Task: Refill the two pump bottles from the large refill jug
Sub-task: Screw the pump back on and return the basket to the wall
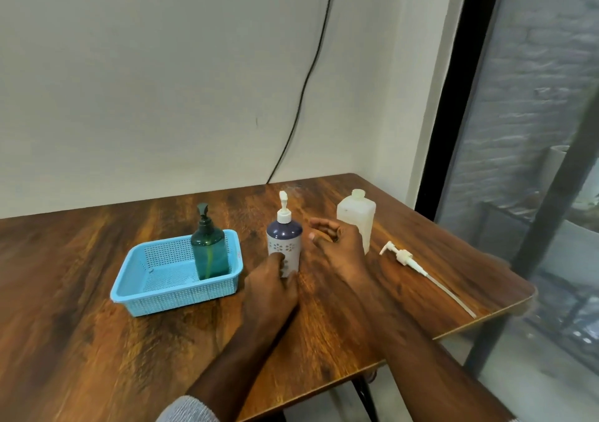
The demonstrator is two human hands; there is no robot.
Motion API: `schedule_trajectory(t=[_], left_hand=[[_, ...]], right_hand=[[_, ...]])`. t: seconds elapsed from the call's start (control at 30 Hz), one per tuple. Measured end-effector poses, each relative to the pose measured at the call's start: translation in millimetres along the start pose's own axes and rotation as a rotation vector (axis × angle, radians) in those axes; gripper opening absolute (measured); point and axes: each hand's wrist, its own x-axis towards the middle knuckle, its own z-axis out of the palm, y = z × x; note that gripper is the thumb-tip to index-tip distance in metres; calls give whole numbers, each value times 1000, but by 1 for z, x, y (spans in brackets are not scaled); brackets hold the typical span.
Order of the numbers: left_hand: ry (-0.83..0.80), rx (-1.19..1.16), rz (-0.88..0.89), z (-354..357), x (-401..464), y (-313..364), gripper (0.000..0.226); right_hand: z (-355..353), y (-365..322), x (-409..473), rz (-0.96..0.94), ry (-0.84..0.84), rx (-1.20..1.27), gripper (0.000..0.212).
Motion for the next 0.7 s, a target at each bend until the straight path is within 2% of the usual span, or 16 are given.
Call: schedule_trajectory(t=[0.1, 0.27, 0.4, 0.5, 0.6, 0.7], left_hand=[[3, -23, 72, 7, -4, 16, 30], [-125, -100, 180, 34, 10, 35, 36], [-82, -208, 101, 56, 26, 59, 41], [-50, -253, 65, 72, 39, 62, 58], [-15, -286, 58, 87, 45, 58, 63], [-36, -290, 52, 99, 50, 51, 70]], right_hand=[[-31, 6, -7, 34, 80, -41, 16], [-89, 15, -15, 24, 155, -183, 13], [-130, 24, -17, 42, 204, -277, 14], [-152, 32, -16, 78, 167, -382, 15], [-161, 42, -15, 83, 150, -479, 21], [-161, 50, -11, 103, 203, -525, 10]])
